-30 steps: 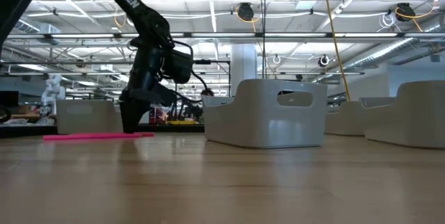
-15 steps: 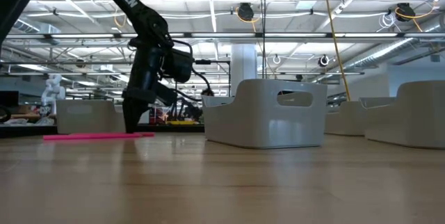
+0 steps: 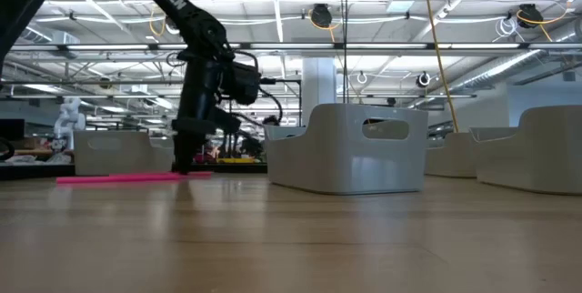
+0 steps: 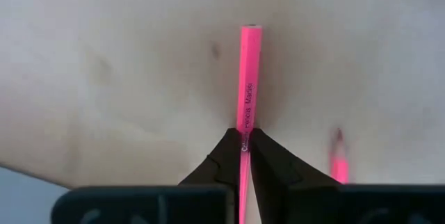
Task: Sort crayons/erasers/pens/pencils in bins
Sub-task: Put the pink pencil into the top right gray bin
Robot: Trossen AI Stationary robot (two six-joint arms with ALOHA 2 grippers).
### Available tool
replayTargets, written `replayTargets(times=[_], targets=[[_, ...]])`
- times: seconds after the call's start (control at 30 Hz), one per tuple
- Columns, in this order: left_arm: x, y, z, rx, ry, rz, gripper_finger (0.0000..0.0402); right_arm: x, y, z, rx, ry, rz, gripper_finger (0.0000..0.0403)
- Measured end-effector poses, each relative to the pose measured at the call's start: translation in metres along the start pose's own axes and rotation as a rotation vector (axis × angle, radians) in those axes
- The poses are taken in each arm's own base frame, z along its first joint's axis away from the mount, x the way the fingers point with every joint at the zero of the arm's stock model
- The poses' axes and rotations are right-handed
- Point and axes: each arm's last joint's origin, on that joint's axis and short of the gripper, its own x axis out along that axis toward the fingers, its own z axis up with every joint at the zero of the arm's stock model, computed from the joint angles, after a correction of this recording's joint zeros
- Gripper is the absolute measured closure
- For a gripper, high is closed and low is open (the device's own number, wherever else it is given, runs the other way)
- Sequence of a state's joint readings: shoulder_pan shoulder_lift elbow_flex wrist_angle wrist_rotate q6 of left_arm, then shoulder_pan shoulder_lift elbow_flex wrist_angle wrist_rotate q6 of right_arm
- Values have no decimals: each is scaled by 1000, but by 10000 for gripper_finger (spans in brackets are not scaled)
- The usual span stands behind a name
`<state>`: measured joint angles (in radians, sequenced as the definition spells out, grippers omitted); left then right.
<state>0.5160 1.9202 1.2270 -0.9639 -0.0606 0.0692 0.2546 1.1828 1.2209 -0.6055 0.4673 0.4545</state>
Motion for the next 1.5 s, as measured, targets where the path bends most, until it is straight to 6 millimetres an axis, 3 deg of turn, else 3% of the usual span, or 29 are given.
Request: replayTargets(times=[0.23,0.43,0.67,0.87,1.07,1.33,1.5], targets=[[-41,3,11,-10,-137,8,381,4,-3,11,14,-95,-4,149],[-102,5,11,-31,-343,-58,377,32,-19,-2,127,-180,-85,149],[-182,1,1,-60,-781,-255,376,61,-40,-20,191,-293,-10,149],[-233,-19,5,52,-1209,-419,376,65,-58,-9,141,-348,-27,149],[-254,-51,14,188,-1451,-473,376,64,-71,4,130,-424,-21,149],[-255,-77,19,194,-1497,-457,376,51,-74,12,98,-490,13,154],[-253,-84,21,192,-1507,-447,376,44,-72,19,83,-557,83,194]])
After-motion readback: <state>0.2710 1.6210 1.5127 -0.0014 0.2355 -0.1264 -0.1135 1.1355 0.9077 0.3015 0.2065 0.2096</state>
